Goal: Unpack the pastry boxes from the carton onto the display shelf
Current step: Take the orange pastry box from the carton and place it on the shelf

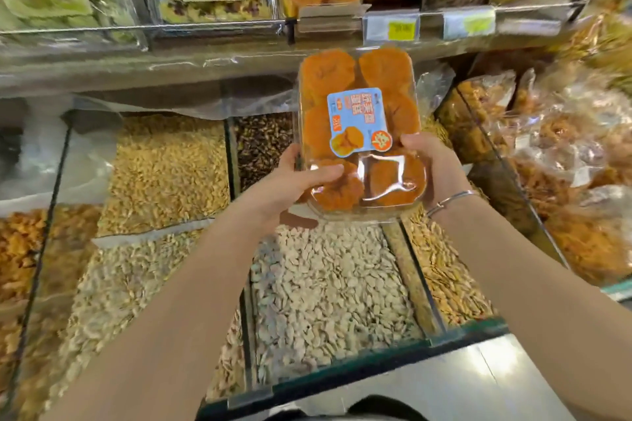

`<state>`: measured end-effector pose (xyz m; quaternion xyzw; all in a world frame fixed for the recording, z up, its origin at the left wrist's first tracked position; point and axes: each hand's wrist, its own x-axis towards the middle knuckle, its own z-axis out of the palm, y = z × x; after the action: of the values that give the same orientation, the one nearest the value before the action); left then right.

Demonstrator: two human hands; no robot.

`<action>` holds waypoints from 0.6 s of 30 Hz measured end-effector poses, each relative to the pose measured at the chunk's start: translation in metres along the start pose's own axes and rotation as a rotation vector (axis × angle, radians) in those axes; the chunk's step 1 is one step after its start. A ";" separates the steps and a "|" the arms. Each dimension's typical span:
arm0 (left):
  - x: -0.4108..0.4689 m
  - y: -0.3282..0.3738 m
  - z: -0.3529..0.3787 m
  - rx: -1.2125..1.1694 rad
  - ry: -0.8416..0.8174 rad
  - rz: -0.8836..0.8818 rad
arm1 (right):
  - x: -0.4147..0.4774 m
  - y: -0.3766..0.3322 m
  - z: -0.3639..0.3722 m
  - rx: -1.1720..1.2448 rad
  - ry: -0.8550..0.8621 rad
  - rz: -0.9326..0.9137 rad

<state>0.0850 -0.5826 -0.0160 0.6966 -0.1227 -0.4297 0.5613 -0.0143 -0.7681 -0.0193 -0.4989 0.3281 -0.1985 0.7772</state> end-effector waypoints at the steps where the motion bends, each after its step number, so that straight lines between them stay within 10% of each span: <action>1: 0.004 0.002 0.001 -0.020 -0.006 0.022 | 0.006 -0.002 -0.001 0.001 -0.003 -0.001; 18: 0.137 0.125 0.104 -0.037 0.361 0.409 | 0.158 -0.138 -0.039 0.027 -0.186 -0.320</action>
<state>0.1298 -0.7849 0.0319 0.7125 -0.1509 -0.1784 0.6616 0.0722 -0.9516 0.0453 -0.5505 0.1686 -0.2770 0.7693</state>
